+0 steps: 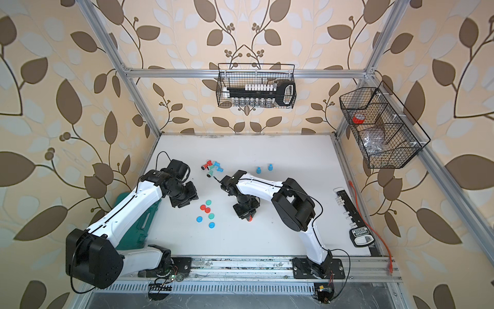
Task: Close the stamp cap
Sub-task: Move the stamp at the center of the board.
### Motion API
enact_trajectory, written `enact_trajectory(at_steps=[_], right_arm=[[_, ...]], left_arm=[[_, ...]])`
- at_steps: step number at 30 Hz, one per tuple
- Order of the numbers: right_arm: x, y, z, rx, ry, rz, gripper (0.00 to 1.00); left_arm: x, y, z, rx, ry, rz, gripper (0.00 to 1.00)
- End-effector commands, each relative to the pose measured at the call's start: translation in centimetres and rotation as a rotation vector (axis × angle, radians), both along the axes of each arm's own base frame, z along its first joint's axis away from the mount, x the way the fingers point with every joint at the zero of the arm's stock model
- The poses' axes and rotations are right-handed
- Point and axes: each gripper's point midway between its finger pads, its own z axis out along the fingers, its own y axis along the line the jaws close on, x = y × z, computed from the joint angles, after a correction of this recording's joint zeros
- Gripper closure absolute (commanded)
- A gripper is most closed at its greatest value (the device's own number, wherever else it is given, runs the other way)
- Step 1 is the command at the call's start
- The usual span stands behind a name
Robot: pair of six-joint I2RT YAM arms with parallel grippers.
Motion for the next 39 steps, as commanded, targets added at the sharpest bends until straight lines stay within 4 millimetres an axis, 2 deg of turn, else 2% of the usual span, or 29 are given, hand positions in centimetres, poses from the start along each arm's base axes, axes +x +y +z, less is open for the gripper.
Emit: enact_trajectory(at_steps=[1,7,12,15,20,25,26,32,39], right_arm=[[3.0,-4.1,-2.3,-0.092,-0.028,-0.063,0.91],[8.4,-9.5,-1.7,-0.100,-0.070,-0.190,0.91],[13.3,-13.1,-1.8,-0.094,-0.074,-0.283,0.91],[16.1,-14.6,-1.9,-0.087,-0.074,-0.318,0.91],[19.5,-16.2,-2.1,-0.085,-0.075,-0.346,0.90],[21.3,-16.5,-1.9,-0.077,-0.094,-0.347,0.88],[21.4,-16.5,-1.9,-0.074,-0.094,-0.347,0.85],[22.0,-15.8,-0.6,-0.030,-0.121,-0.351,0.52],[22.3,-15.6,2.5,0.001,-0.171,-0.354,0.40]], left_arm=[[0.8,0.0,0.9,-0.012,-0.026,-0.012,0.56],[1.3,0.0,1.1,-0.002,-0.025,-0.020,0.56],[1.5,0.2,1.1,0.004,-0.027,-0.018,0.56],[1.4,0.3,1.1,0.009,-0.022,-0.017,0.56],[1.2,0.6,1.2,0.022,-0.021,-0.014,0.56],[1.2,0.9,1.2,0.029,-0.020,-0.009,0.56],[1.3,0.9,1.2,0.029,-0.019,-0.007,0.56],[2.3,0.8,1.4,0.027,-0.024,-0.014,0.56],[3.9,0.7,2.3,0.037,-0.044,-0.026,0.55]])
